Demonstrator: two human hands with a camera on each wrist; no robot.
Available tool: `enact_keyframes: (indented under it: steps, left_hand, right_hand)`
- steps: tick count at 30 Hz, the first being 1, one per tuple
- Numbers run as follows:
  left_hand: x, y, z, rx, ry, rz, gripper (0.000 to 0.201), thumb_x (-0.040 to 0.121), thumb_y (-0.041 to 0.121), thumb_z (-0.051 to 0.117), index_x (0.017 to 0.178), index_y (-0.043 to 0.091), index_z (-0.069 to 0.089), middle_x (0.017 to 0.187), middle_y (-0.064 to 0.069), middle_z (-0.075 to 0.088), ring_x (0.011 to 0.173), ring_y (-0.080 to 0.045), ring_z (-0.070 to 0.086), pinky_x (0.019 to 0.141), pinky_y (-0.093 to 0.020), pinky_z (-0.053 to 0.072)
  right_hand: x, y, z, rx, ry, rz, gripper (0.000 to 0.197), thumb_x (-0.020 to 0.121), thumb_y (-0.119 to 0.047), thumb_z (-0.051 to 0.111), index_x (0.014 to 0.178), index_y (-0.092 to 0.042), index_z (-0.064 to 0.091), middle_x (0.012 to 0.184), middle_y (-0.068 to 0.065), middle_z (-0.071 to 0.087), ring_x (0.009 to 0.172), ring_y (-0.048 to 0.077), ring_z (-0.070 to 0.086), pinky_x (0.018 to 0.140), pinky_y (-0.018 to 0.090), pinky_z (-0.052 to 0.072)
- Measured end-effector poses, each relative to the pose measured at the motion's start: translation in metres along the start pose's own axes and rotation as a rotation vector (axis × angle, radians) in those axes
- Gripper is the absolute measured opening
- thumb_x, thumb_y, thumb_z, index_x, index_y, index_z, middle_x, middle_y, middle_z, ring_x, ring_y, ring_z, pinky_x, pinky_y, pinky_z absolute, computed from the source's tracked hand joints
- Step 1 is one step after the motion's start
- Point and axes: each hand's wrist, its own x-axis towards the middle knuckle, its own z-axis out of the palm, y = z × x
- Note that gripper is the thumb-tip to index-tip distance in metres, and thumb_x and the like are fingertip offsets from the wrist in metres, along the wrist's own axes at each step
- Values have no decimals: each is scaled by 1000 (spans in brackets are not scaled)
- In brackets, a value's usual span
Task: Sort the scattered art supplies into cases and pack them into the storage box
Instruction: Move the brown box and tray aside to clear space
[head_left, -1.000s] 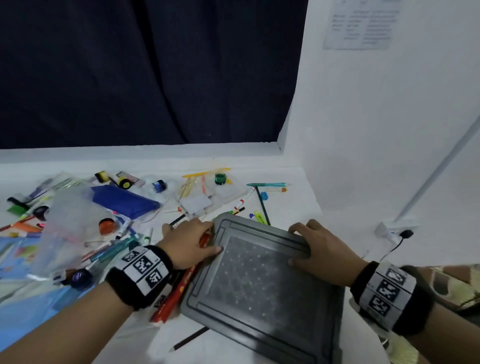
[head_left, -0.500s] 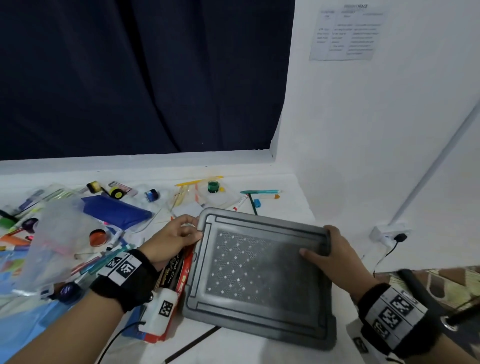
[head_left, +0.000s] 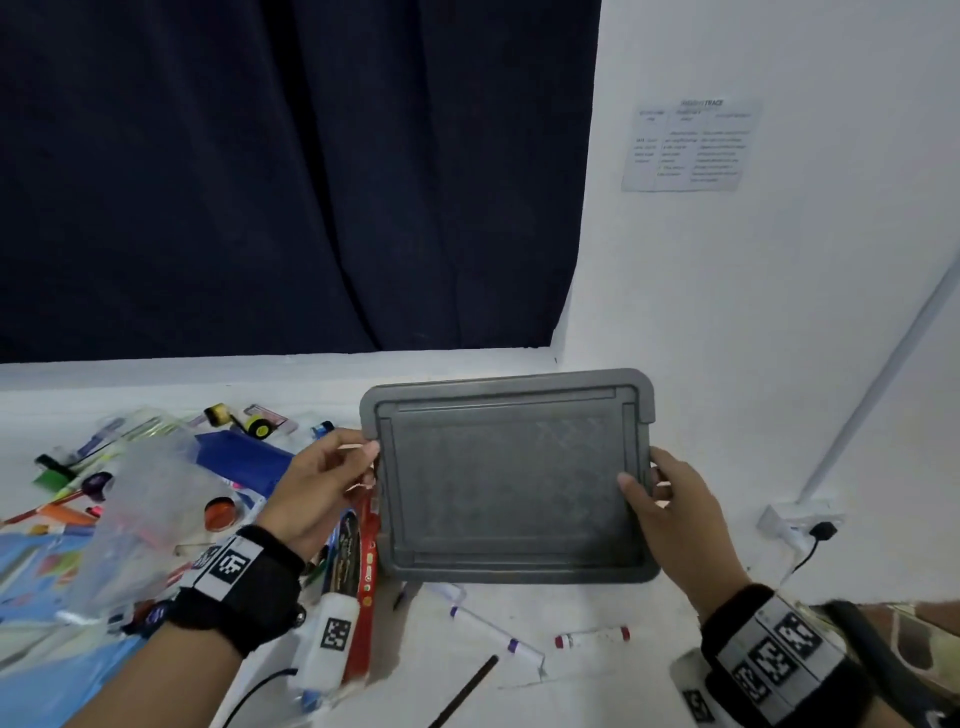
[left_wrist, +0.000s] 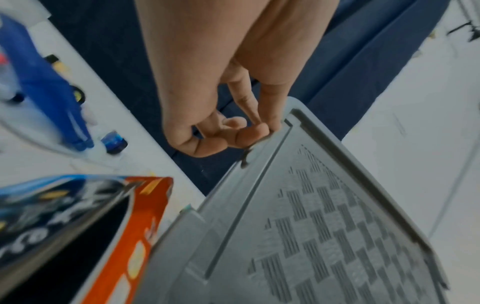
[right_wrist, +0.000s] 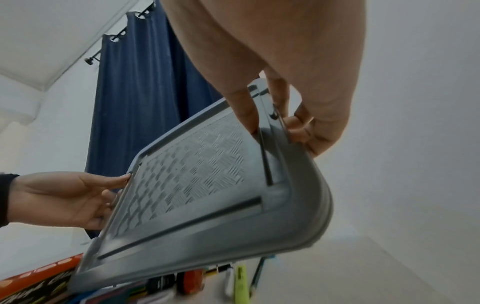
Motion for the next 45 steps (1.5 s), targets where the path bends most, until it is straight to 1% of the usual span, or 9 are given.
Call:
enact_keyframes:
  steps: [9, 12, 18, 24, 26, 31, 34, 40, 45]
  left_hand:
    - [-25, 23, -31, -92, 115, 206, 32, 82, 33, 74, 107, 15, 65, 103, -12, 72, 98, -29, 70, 93, -44, 53]
    - [-43, 31, -55, -244, 141, 171, 21, 81, 16, 66, 100, 6, 66, 109, -22, 70, 106, -31, 70, 93, -40, 58]
    - [-71, 33, -126, -89, 272, 189, 13, 84, 6, 63, 93, 8, 72, 98, -8, 70, 84, -15, 69, 65, -22, 58]
    - [-97, 48, -201, 297, 318, 233, 54, 84, -8, 66, 130, 19, 60, 112, -18, 70, 101, -23, 63, 96, -39, 49]
    - [-102, 57, -226, 352, 332, 255, 57, 89, -11, 60, 136, 22, 55, 112, -13, 73, 99, -17, 67, 91, -28, 54]
    - [-117, 84, -274, 413, 341, 301, 31, 103, 18, 47, 124, 40, 56, 107, 23, 73, 107, 3, 65, 84, -13, 49]
    - [-126, 105, -321, 378, 341, 304, 37, 101, 39, 46, 138, 48, 48, 124, 24, 66, 121, 3, 57, 103, -28, 43]
    - [-132, 145, -428, 288, 223, 332, 55, 101, 55, 42, 147, 64, 12, 153, 17, 43, 137, -12, 48, 114, -48, 34]
    - [-137, 174, -486, 373, 259, 292, 50, 100, 54, 39, 140, 72, 16, 143, 28, 49, 133, -6, 50, 109, -40, 41]
  right_hand:
    - [9, -34, 20, 246, 19, -197, 22, 102, -23, 49, 90, -38, 59, 59, -7, 44, 57, 9, 41, 58, 22, 34]
    - [6, -44, 35, 436, -60, -110, 32, 105, -15, 43, 89, -28, 67, 75, -7, 65, 74, 14, 53, 69, 38, 43]
    - [-11, -85, 68, 682, -302, -66, 27, 104, -11, 45, 111, -15, 71, 104, -8, 71, 96, 10, 66, 74, 22, 54]
    - [-21, -129, 122, 686, -408, -70, 34, 98, -2, 55, 121, -26, 55, 98, 6, 73, 75, 12, 66, 66, 24, 53]
    - [-27, -152, 146, 683, -431, -94, 41, 98, 2, 53, 125, -29, 55, 100, 8, 71, 71, 10, 64, 62, 21, 52]
    - [-58, -212, 218, 620, -401, -169, 31, 98, -22, 58, 117, -47, 57, 95, -4, 71, 85, 18, 65, 80, 34, 53]
    - [-83, -257, 255, 602, -397, -178, 42, 88, -59, 56, 128, -48, 53, 109, 0, 69, 99, 13, 65, 92, 43, 52]
    - [-121, -340, 319, 692, -355, -174, 35, 100, -33, 52, 133, -44, 47, 96, -3, 74, 90, 11, 69, 81, 29, 55]
    - [-144, -391, 365, 682, -391, -153, 39, 100, -30, 52, 134, -48, 41, 90, -18, 72, 84, 0, 67, 81, 22, 49]
